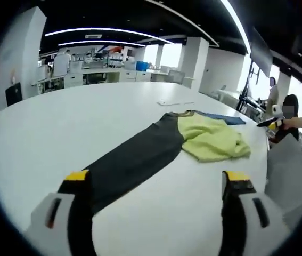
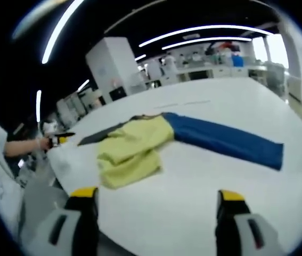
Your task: Fold the garment on the visible template until the final outline fits inside the template.
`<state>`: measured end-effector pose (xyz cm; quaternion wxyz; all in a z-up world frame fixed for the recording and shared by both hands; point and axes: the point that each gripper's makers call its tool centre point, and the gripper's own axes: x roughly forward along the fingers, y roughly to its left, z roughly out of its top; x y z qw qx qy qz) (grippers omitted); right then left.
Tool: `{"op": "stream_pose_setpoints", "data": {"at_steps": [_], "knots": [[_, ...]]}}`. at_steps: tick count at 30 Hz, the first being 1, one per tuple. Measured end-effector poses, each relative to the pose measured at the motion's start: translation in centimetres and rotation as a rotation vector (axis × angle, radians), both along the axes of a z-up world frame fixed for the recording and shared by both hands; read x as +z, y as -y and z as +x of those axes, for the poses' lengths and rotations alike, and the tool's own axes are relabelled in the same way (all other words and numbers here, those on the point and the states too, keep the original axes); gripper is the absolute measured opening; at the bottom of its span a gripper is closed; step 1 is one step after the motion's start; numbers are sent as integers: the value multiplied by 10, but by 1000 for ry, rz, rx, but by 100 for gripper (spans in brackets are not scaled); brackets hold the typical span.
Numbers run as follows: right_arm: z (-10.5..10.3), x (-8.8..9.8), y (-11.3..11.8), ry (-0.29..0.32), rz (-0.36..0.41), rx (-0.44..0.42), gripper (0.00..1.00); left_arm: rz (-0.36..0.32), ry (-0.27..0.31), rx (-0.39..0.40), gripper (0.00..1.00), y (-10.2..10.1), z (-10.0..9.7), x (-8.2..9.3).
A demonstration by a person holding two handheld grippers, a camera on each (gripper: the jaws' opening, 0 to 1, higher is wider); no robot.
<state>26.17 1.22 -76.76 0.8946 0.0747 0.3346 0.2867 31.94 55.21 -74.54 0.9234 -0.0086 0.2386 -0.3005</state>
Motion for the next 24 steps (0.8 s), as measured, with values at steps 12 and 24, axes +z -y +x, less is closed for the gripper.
{"op": "stream_pose_setpoints", "data": {"at_steps": [12,24], "knots": [[5,2,-9,6,-20,48,89,-45,7,-137,96,69,-21,8],[15,-3,-30,-9,-54,128,86,-29,14,-229,90,110,-57,6]]}}
